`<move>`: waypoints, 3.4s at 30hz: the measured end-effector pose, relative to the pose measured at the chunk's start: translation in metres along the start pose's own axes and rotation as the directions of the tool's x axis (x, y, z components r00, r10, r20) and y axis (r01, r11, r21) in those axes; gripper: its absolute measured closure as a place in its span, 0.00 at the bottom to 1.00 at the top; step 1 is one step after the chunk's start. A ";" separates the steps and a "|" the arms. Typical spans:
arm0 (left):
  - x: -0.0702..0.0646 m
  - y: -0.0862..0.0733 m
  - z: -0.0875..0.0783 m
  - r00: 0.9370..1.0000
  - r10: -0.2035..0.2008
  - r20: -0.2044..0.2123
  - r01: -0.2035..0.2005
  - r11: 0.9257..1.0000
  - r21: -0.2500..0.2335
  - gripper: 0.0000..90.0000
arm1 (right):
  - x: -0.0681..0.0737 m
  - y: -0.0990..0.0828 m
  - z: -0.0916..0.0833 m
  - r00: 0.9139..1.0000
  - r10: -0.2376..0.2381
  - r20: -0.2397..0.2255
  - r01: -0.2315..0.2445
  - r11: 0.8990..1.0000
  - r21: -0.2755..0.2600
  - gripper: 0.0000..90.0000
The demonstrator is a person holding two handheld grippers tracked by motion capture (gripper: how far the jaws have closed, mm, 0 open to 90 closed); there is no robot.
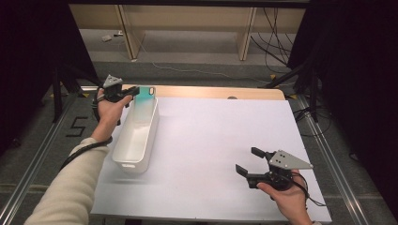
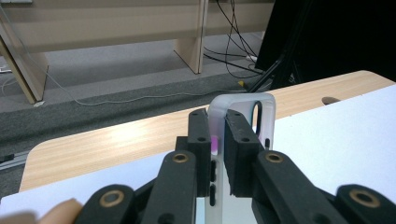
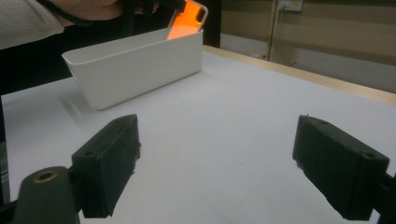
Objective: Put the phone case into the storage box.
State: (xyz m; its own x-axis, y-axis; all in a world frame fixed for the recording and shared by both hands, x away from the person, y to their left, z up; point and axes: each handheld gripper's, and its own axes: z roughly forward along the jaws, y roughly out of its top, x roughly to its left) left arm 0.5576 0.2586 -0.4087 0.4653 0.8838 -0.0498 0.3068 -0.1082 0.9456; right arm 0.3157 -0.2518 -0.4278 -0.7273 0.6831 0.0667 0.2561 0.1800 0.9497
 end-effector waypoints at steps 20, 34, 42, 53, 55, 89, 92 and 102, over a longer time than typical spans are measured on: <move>0.002 -0.004 0.000 1.000 0.010 0.001 -0.010 1.000 0.018 0.90 | 0.000 -0.001 0.001 1.000 0.002 -0.009 -0.002 1.000 0.003 0.18; 0.004 -0.009 0.001 1.000 0.004 -0.004 -0.004 0.999 0.035 0.89 | 0.001 -0.001 0.002 1.000 0.005 -0.001 -0.005 1.000 -0.001 0.18; 0.005 -0.009 0.002 1.000 0.023 -0.007 -0.023 0.999 0.041 0.89 | 0.000 -0.001 0.002 1.000 0.001 -0.009 -0.001 1.000 0.009 0.18; 0.004 -0.009 0.003 0.999 0.030 -0.028 -0.028 0.998 0.061 0.87 | 0.000 -0.001 0.001 1.000 0.005 -0.013 -0.004 1.000 0.011 0.18; 0.004 -0.009 0.004 0.999 0.035 -0.035 -0.032 0.997 0.067 0.86 | 0.000 -0.001 0.002 1.000 0.007 -0.014 -0.007 1.000 0.008 0.18; -0.009 0.005 -0.032 0.996 0.007 -0.088 0.001 0.996 0.085 0.21 | -0.001 -0.001 0.002 1.000 0.014 -0.008 -0.014 1.000 -0.001 0.18; -0.012 0.006 -0.040 0.997 0.002 -0.078 0.004 0.997 0.072 0.17 | 0.000 -0.001 0.002 1.000 0.010 -0.009 -0.010 1.000 0.007 0.18; -0.028 0.002 -0.066 0.999 -0.033 -0.043 0.034 0.999 0.011 0.13 | 0.000 0.000 0.002 1.000 0.005 -0.006 -0.005 1.000 0.006 0.17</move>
State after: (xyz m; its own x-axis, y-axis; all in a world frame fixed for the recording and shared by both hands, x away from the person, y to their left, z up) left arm 0.4902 0.2642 -0.3844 0.4187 0.9057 -0.0671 0.3316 -0.0837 0.9397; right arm 0.3166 -0.2509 -0.4288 -0.7296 0.6800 0.0731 0.2636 0.1810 0.9475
